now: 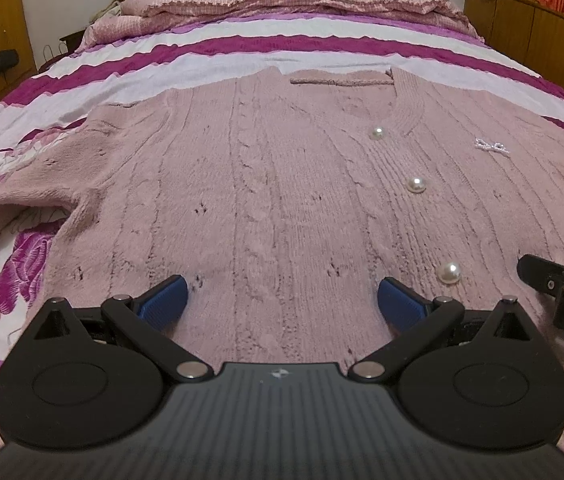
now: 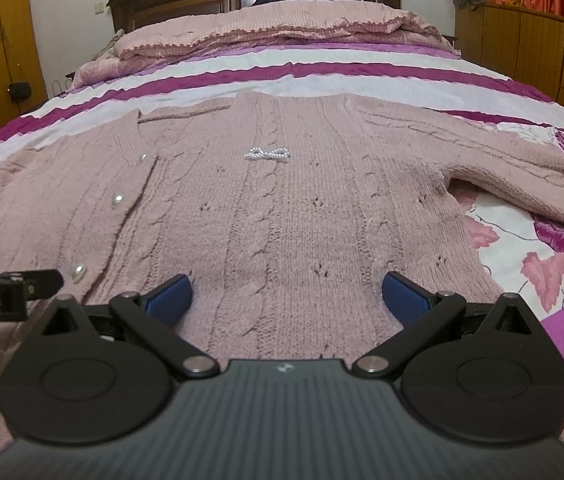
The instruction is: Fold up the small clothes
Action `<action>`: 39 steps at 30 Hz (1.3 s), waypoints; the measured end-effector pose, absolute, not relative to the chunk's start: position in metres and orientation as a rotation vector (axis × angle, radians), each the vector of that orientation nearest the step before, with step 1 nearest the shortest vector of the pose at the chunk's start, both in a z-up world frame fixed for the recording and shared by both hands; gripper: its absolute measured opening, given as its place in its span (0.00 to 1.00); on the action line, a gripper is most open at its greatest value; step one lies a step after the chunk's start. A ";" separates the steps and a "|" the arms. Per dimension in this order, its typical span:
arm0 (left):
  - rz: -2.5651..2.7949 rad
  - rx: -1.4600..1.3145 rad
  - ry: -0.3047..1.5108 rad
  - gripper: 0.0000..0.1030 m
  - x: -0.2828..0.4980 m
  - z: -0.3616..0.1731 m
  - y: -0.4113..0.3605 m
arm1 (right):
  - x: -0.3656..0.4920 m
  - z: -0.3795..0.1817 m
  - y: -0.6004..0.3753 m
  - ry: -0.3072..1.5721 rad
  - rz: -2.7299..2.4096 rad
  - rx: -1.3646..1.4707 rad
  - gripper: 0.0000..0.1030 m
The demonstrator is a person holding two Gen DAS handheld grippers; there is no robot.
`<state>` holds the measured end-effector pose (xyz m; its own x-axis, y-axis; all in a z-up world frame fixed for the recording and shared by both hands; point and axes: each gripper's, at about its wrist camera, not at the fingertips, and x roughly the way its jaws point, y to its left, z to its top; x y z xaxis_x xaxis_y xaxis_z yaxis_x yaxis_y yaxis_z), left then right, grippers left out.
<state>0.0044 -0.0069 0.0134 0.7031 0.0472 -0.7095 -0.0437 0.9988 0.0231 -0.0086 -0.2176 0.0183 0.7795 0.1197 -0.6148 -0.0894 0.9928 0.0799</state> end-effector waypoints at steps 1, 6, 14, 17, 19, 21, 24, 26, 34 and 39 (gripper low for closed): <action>0.049 0.002 0.799 1.00 0.003 0.015 -0.007 | -0.011 0.021 -0.216 0.677 0.105 0.044 1.00; 0.023 -0.044 0.822 1.00 -0.009 0.031 -0.001 | -0.030 0.044 -0.226 0.663 0.123 0.136 1.00; 0.016 -0.068 0.818 1.00 -0.017 0.050 0.001 | -0.043 0.075 -0.271 0.597 0.108 0.194 1.00; 0.022 -0.063 0.818 1.00 -0.016 0.055 0.003 | -0.038 0.076 -0.296 0.585 0.067 0.218 1.00; 0.025 -0.048 0.811 1.00 -0.014 0.058 0.002 | -0.033 0.074 -0.315 0.586 0.020 0.248 1.00; 0.033 -0.043 0.804 1.00 -0.013 0.060 0.003 | -0.028 0.070 -0.333 0.591 -0.033 0.297 1.00; 0.040 -0.053 0.812 1.00 -0.007 0.059 0.004 | -0.026 0.062 -0.361 0.586 -0.068 0.381 1.00; 0.048 -0.052 0.818 1.00 -0.005 0.058 0.005 | -0.022 0.056 -0.376 0.590 -0.090 0.430 1.00; 0.067 -0.054 0.842 1.00 0.001 0.052 0.008 | 0.006 0.029 -0.421 0.606 -0.185 0.600 1.00; 0.089 -0.041 0.848 1.00 0.006 0.050 0.011 | 0.023 0.015 -0.435 0.579 -0.227 0.599 1.00</action>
